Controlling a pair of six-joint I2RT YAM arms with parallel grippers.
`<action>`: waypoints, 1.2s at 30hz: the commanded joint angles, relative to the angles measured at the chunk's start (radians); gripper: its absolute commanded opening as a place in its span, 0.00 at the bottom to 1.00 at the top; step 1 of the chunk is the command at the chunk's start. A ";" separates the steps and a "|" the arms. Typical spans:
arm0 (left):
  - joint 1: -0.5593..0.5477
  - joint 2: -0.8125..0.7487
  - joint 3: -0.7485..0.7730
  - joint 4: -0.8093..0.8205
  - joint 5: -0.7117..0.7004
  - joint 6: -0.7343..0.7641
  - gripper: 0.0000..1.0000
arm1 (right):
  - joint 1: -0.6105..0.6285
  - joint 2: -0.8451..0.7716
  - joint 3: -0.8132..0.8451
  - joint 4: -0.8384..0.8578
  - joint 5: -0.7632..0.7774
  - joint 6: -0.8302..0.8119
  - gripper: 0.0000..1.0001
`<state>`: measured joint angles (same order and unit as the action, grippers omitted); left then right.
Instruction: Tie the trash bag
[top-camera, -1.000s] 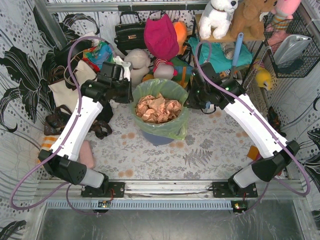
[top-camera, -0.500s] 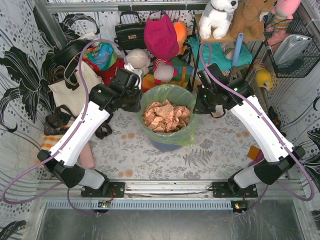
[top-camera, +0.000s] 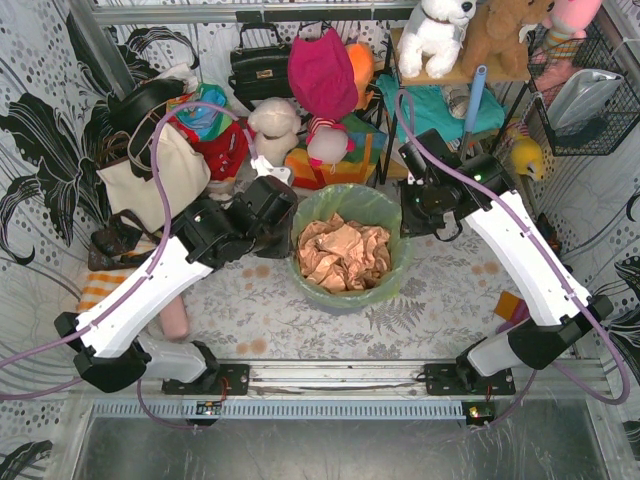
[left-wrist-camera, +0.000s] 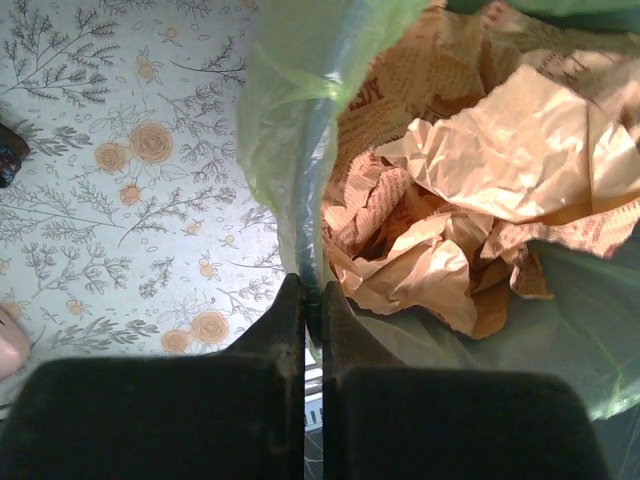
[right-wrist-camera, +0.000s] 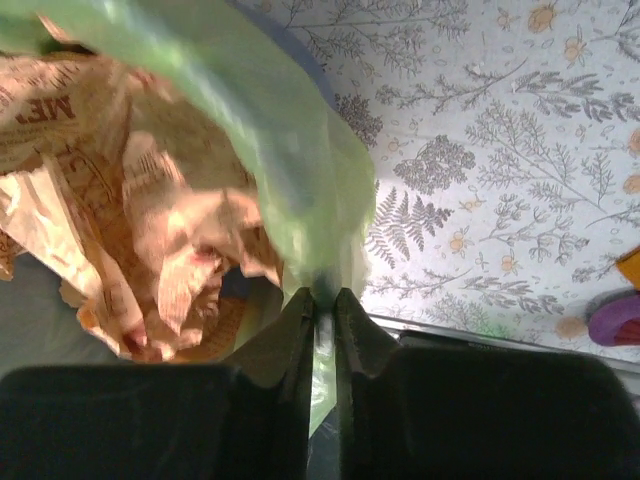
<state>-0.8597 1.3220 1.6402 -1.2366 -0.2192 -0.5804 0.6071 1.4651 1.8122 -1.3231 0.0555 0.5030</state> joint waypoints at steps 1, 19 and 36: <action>-0.064 -0.010 -0.035 -0.030 0.116 -0.025 0.08 | -0.001 0.012 0.008 0.146 0.006 -0.038 0.14; -0.082 -0.123 -0.087 -0.062 0.047 -0.149 0.50 | -0.014 0.226 0.176 0.236 -0.094 -0.103 0.19; -0.078 -0.191 0.040 -0.071 -0.215 -0.152 0.67 | -0.015 0.074 0.248 0.128 0.040 -0.094 0.75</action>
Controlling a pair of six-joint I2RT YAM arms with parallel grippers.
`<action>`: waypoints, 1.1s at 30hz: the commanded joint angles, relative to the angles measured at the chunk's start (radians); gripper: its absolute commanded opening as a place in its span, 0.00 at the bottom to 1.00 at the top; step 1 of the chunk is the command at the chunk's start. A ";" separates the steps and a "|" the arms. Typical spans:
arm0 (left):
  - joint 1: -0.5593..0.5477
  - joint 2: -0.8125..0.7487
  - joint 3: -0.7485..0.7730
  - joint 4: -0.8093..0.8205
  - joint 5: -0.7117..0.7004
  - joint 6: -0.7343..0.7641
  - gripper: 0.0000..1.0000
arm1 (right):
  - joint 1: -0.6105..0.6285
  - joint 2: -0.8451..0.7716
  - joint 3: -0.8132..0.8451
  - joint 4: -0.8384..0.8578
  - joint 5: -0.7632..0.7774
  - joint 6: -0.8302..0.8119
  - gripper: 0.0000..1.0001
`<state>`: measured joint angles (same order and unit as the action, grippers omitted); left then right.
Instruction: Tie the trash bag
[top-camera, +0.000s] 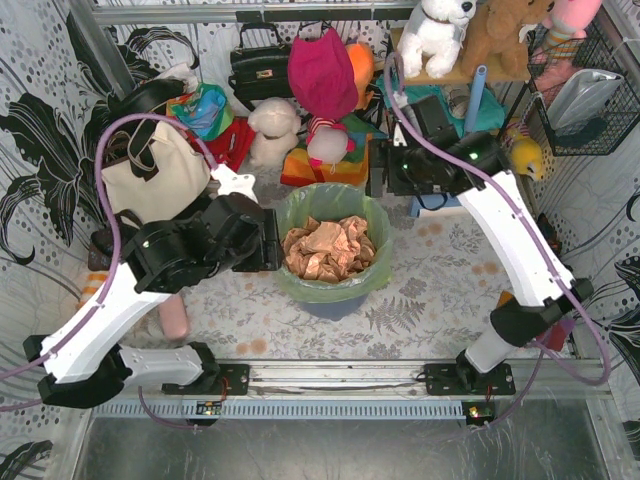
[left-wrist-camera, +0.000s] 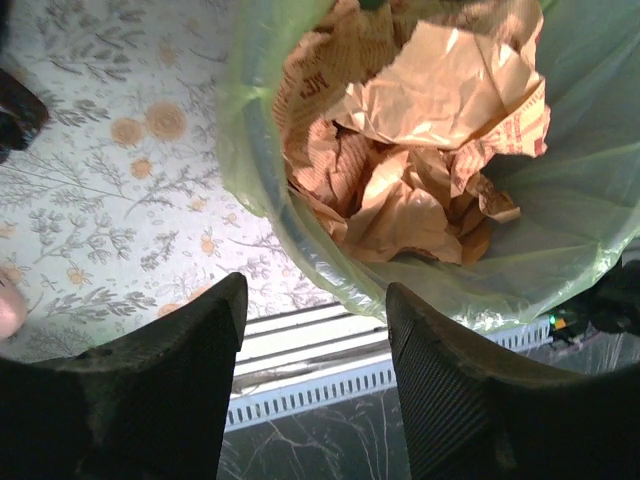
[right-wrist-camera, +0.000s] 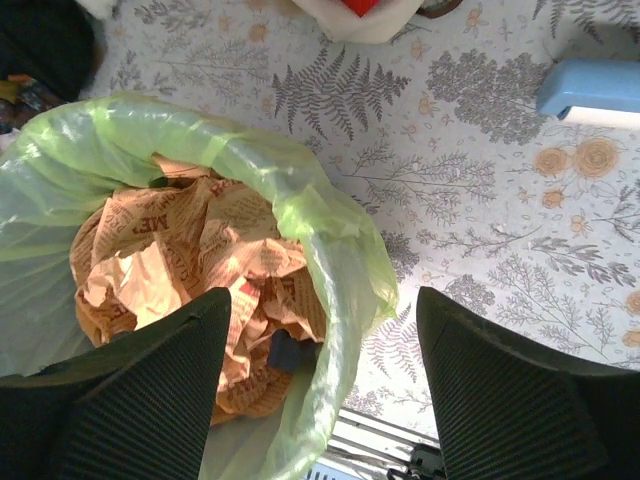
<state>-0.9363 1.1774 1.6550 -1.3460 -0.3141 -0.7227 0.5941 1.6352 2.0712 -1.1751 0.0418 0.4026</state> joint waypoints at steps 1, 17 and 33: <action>0.003 -0.061 0.017 0.047 -0.148 -0.014 0.67 | -0.005 -0.117 -0.037 -0.013 0.066 0.012 0.76; 0.249 -0.396 -0.593 0.383 -0.019 -0.082 0.69 | -0.307 -0.517 -0.804 0.385 -0.257 0.055 0.70; 0.266 -0.656 -1.148 0.837 0.148 -0.242 0.69 | -0.309 -0.647 -1.383 0.932 -0.548 0.237 0.51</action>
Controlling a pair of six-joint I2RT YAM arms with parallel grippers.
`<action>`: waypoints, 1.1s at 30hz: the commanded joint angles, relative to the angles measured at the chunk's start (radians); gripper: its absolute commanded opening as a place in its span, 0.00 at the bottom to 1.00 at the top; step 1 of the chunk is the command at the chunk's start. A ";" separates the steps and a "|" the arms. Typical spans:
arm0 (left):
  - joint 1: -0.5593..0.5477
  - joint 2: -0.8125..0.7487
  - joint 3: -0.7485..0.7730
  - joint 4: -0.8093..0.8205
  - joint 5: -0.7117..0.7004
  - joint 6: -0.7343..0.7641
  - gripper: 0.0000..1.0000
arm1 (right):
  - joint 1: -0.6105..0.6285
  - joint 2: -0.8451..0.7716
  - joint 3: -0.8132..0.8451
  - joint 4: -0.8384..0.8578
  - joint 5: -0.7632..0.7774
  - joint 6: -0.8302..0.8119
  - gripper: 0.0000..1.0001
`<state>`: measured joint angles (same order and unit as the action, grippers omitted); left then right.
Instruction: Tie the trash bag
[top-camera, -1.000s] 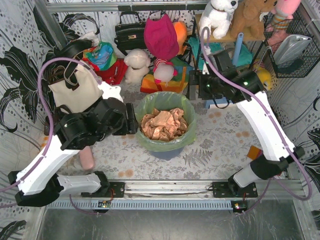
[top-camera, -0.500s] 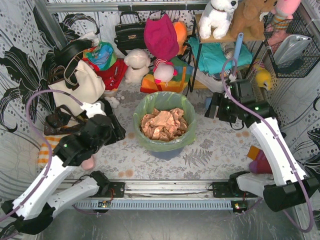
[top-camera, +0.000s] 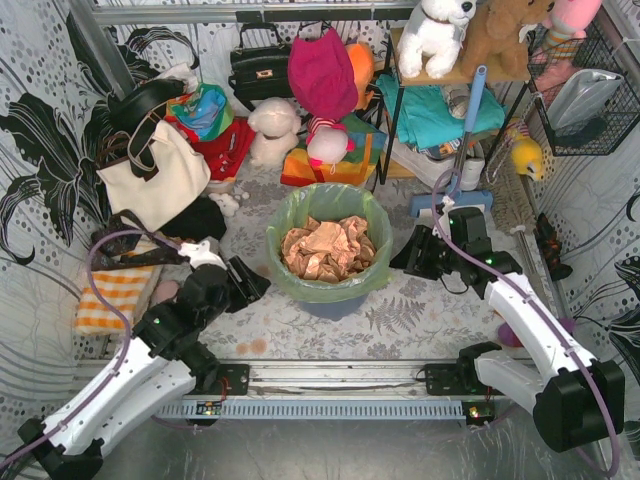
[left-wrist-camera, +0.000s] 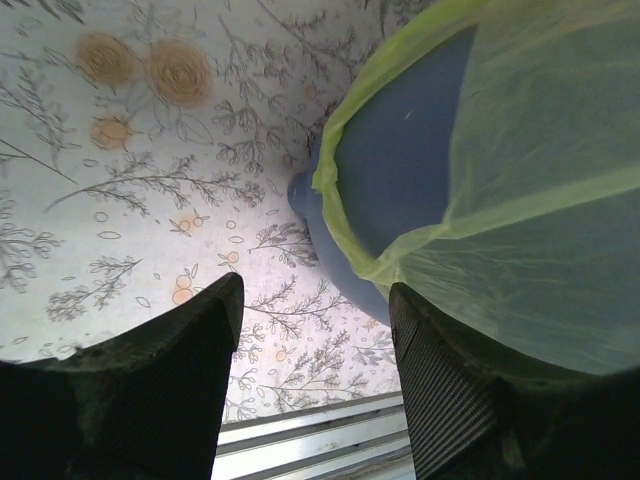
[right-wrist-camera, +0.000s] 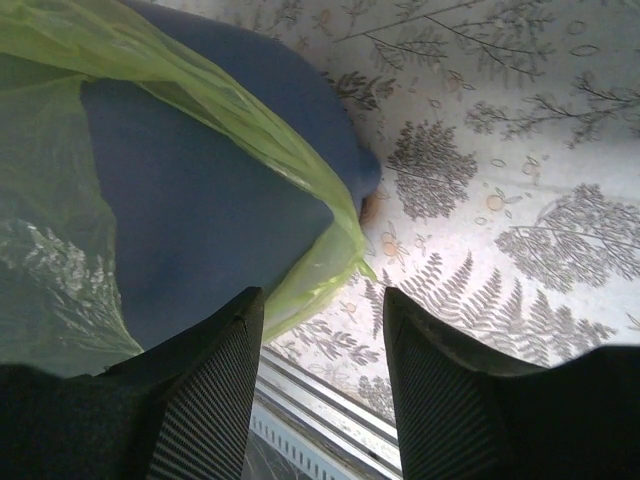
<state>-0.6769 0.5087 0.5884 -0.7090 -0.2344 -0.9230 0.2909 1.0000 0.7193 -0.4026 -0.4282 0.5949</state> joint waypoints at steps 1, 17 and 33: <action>0.008 0.026 -0.103 0.226 0.080 -0.042 0.69 | -0.006 -0.010 -0.037 0.162 -0.078 0.044 0.51; 0.140 0.194 -0.261 0.519 0.235 0.026 0.68 | -0.006 0.028 -0.055 0.100 -0.070 0.014 0.49; 0.265 0.254 -0.347 0.742 0.432 0.077 0.65 | -0.006 0.046 -0.036 0.039 -0.057 -0.010 0.48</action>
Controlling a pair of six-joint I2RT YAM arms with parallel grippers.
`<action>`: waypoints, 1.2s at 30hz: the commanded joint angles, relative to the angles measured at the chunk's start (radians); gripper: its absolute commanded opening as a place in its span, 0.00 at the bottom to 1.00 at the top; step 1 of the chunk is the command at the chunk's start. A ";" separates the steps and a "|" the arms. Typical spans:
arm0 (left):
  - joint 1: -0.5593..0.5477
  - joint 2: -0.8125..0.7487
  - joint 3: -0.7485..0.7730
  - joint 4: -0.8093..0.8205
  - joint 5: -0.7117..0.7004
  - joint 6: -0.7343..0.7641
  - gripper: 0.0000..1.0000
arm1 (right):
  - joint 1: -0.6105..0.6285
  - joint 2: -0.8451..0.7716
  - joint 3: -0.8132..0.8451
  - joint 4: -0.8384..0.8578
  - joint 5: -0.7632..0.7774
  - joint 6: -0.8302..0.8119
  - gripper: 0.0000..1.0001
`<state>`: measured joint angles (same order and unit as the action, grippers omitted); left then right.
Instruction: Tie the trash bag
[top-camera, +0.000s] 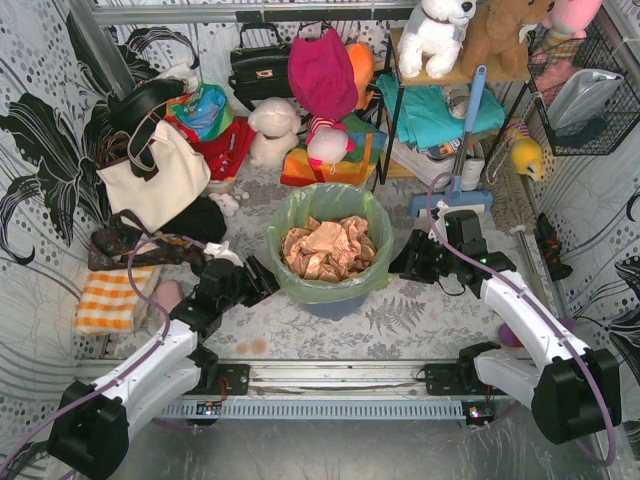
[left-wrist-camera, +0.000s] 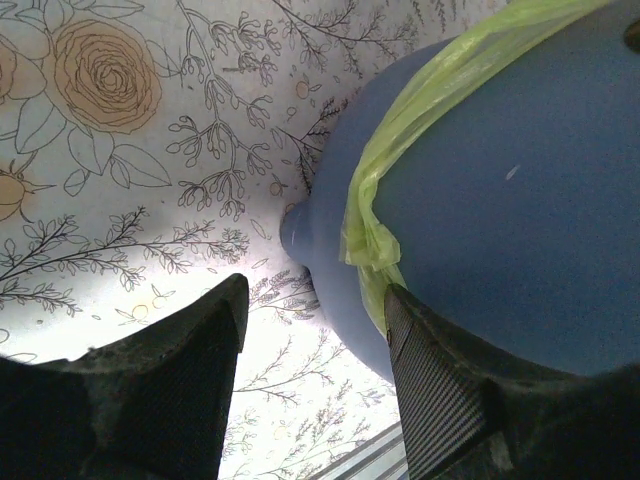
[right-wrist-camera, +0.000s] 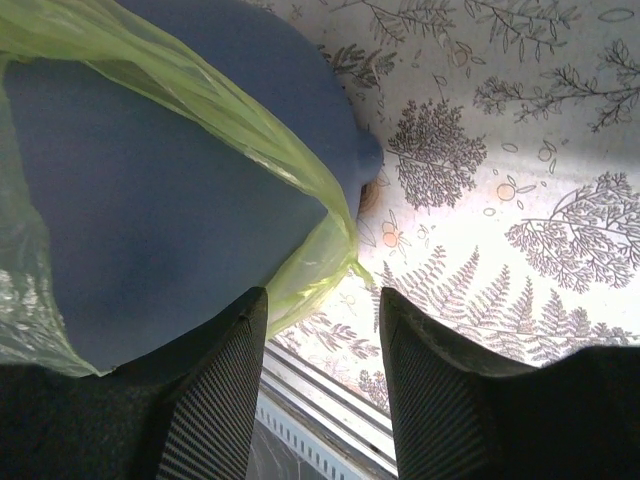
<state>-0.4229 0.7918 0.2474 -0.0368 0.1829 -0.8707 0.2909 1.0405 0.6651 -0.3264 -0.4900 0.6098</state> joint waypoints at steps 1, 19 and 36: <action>0.014 -0.041 -0.004 0.057 0.006 0.026 0.65 | -0.006 0.007 0.025 -0.047 0.006 -0.029 0.48; 0.019 0.188 0.014 0.196 0.144 0.096 0.37 | -0.006 0.054 0.040 -0.012 0.003 -0.010 0.41; 0.019 0.025 0.183 -0.149 0.029 0.190 0.00 | 0.037 0.106 -0.062 0.166 -0.059 0.085 0.44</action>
<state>-0.4091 0.8413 0.3798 -0.1177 0.2344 -0.7235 0.3084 1.1229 0.6304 -0.2470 -0.5320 0.6582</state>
